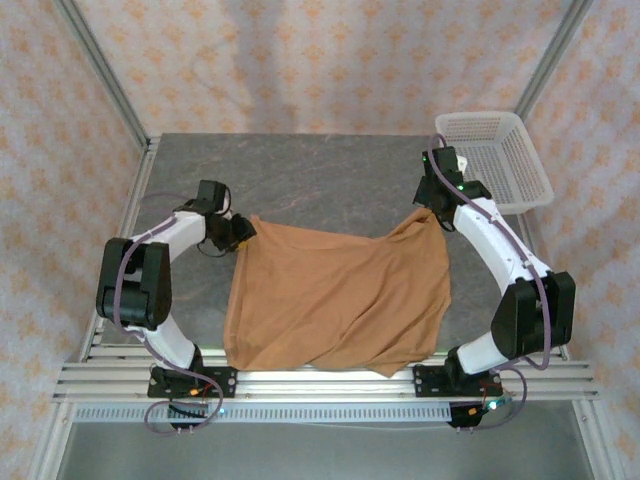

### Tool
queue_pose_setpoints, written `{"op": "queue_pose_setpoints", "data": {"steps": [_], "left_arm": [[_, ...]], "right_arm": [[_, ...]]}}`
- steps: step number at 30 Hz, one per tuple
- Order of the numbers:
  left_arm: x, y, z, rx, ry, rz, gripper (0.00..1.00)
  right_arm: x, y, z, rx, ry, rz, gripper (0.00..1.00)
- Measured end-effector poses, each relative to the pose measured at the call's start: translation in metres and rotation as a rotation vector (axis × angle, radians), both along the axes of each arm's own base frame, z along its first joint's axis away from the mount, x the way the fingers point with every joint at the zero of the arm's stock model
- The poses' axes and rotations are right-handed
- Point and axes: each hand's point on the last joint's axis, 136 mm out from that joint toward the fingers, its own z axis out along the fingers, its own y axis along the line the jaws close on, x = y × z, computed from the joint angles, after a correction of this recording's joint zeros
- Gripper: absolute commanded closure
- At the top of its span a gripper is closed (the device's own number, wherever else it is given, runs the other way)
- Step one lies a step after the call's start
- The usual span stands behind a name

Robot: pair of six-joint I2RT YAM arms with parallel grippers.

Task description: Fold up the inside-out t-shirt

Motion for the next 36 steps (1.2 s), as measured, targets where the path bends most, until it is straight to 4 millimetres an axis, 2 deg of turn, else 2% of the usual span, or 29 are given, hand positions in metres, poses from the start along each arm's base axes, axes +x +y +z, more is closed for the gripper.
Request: {"op": "queue_pose_setpoints", "data": {"steps": [10,14,19,25,32,36], "left_arm": [[0.003,-0.001,-0.001,-0.005,-0.015,-0.004,0.65],[-0.001,0.0,-0.006,0.001,-0.001,-0.004,0.6],[-0.004,0.002,-0.01,0.014,0.009,0.001,0.6],[-0.005,0.003,-0.013,0.018,0.015,0.003,0.65],[-0.009,0.003,-0.028,0.018,0.048,0.003,0.68],[-0.008,0.003,-0.029,0.018,0.045,0.007,0.78]], "right_arm": [[0.0,0.0,0.0,0.0,0.001,0.0,1.0],[0.0,0.0,0.0,-0.001,0.002,0.0,1.0],[0.0,0.0,0.0,-0.001,0.001,0.0,1.0],[0.0,0.0,0.0,-0.001,0.001,0.0,1.0],[0.002,0.0,0.004,0.001,-0.008,0.0,1.0],[0.001,0.0,0.004,0.001,-0.008,0.0,1.0]]}}
